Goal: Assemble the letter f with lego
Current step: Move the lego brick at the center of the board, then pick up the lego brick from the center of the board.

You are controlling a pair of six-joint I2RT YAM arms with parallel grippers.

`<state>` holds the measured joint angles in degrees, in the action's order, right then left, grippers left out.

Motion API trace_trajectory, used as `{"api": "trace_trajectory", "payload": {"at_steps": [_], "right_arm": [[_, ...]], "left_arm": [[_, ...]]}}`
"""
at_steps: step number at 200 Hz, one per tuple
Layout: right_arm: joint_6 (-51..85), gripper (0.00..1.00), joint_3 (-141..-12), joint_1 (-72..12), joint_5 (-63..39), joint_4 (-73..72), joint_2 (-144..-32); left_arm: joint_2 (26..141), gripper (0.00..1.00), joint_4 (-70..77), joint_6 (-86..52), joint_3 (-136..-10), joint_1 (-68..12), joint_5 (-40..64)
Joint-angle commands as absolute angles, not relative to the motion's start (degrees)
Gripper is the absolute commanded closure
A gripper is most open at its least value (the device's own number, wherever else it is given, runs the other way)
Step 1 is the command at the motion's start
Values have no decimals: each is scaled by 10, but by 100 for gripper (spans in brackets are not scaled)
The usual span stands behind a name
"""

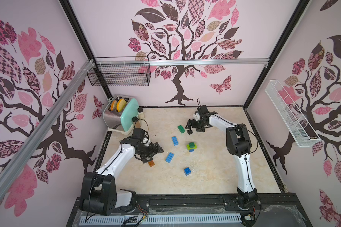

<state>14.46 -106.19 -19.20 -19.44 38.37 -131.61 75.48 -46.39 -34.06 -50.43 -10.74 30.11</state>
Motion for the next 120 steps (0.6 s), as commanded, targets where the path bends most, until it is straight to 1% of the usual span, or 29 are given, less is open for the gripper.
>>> {"api": "trace_trajectory", "payload": {"at_steps": [1, 33, 67, 120], "right_arm": [[115, 1, -1075, -197, -121, 415, -1310], [115, 1, -1094, -225, -76, 431, -1332], [115, 1, -1039, -244, -78, 375, -1310], [115, 1, -1012, -248, -50, 356, -1308]], "left_arm": [[737, 9, -473, -332, -500, -104, 296], [740, 9, -480, -332, -497, -104, 292], [741, 9, -495, -330, -499, -105, 283], [738, 9, -509, -334, -498, -104, 278]]}}
